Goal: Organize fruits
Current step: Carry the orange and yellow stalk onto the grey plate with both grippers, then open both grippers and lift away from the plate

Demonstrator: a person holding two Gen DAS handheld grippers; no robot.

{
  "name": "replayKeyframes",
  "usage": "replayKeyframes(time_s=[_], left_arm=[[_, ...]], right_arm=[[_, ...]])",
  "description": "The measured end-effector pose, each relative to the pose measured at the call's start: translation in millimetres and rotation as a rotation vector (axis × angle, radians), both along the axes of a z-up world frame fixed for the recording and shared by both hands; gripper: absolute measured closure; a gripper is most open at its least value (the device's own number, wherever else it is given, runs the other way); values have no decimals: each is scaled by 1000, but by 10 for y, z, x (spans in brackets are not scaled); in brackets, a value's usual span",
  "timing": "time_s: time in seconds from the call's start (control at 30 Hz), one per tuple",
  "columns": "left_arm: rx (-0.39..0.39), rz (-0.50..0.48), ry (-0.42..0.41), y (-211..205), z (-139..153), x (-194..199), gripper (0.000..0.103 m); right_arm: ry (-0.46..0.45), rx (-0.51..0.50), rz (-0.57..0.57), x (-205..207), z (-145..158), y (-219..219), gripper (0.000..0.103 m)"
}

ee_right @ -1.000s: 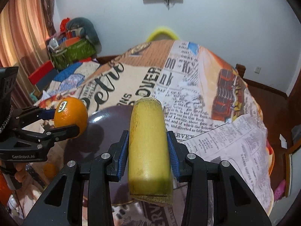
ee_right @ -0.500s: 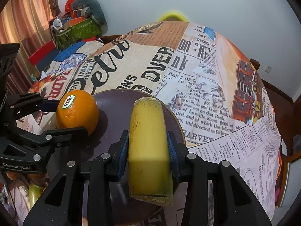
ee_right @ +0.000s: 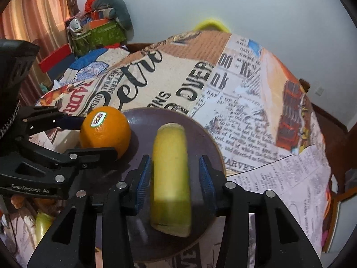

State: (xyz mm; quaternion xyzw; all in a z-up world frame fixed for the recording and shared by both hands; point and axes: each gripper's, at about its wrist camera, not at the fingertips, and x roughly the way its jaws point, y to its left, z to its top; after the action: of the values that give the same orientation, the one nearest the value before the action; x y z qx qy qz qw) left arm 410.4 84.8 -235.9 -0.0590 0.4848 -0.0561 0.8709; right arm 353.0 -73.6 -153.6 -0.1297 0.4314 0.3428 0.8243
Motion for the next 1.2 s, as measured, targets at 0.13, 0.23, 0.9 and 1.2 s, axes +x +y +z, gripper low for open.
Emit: replayKeyframes(time_s=[0.13, 0.23, 0.9, 1.2], left_arm=[[-11, -10, -47, -36, 162, -114, 33], [0, -4, -78, -70, 315, -209, 32], [37, 53, -313, -242, 1344, -1393, 26], [60, 52, -313, -448, 1367, -1877, 23]], right_arm=[[-12, 22, -20, -74, 98, -79, 60], [-25, 35, -37, -124, 185, -134, 60], [-196, 171, -145, -1045, 1142, -686, 46], [-218, 199, -208, -1463, 1169, -933, 40]])
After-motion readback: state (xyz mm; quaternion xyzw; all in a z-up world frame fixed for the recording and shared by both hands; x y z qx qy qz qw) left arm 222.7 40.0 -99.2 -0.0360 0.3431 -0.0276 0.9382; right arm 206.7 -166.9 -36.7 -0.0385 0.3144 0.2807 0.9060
